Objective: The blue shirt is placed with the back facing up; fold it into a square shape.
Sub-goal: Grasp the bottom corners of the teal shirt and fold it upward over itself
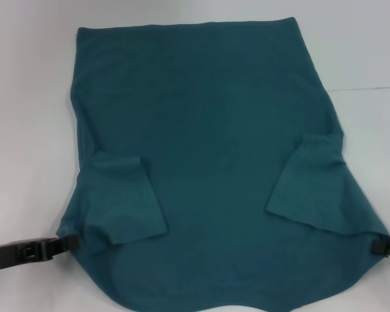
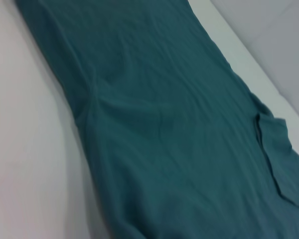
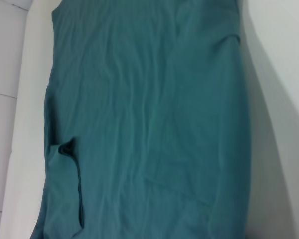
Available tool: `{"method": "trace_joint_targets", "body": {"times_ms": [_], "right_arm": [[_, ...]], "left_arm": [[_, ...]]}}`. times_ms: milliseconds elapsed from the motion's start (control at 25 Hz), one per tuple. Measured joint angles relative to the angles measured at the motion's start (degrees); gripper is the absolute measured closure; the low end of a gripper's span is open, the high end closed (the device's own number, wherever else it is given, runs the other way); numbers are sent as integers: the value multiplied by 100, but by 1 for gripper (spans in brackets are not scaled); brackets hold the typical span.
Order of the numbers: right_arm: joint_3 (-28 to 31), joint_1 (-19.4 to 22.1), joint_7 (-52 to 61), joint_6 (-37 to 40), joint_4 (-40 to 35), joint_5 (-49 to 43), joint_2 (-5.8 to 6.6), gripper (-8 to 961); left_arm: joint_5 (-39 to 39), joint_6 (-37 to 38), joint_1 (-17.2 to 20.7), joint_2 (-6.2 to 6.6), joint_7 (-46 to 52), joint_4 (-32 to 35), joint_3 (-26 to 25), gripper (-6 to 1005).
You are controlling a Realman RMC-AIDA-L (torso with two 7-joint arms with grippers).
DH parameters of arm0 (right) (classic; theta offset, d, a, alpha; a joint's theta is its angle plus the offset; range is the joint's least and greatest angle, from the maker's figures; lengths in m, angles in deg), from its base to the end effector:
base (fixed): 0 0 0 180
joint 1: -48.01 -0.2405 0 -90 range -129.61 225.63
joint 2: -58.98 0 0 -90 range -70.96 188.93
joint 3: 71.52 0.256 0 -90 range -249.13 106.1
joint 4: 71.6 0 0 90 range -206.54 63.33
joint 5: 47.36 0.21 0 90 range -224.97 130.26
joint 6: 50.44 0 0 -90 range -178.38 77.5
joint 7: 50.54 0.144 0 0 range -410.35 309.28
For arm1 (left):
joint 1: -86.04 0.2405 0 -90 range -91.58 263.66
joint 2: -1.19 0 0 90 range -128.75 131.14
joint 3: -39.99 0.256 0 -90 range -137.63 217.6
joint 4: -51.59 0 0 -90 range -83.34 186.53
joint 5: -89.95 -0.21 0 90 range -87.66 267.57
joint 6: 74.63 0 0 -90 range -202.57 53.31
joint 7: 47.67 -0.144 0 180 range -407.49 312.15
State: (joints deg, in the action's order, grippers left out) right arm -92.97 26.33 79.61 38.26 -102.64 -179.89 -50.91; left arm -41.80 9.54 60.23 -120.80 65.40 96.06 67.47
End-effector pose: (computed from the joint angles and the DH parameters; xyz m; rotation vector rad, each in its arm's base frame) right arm 0.3827 0.2689 0.0610 -1.8985 2.0919 0.6352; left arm -0.3239 0.3077 0.0099 -2.2986 -1.5378 -0.5380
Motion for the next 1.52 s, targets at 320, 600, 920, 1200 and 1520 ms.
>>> {"method": "trace_joint_targets", "body": {"times_ms": [320,600,920,1200,1520], "right_arm": [[423,103,-486,321,-40,0,15,914],[546,113,-735,483,-60,-1,21,915],[652,232,-1165,695,-24,-1,14,916],[684,473,-1516,943,-8,-1,-63,915],[955,613,-1620,1273,-19,5,-110,914]], "left_arm": [[-31,288,279,16,217,40,-478,976],[-32,489,558,-8,219,37,-696,976],[-40,956,768,-10,190,45,-799,977],[-120,1355,1006,13,28,75,-1085,977],[-223,1788,1221,-32,-392,84,-1205,978]]}}
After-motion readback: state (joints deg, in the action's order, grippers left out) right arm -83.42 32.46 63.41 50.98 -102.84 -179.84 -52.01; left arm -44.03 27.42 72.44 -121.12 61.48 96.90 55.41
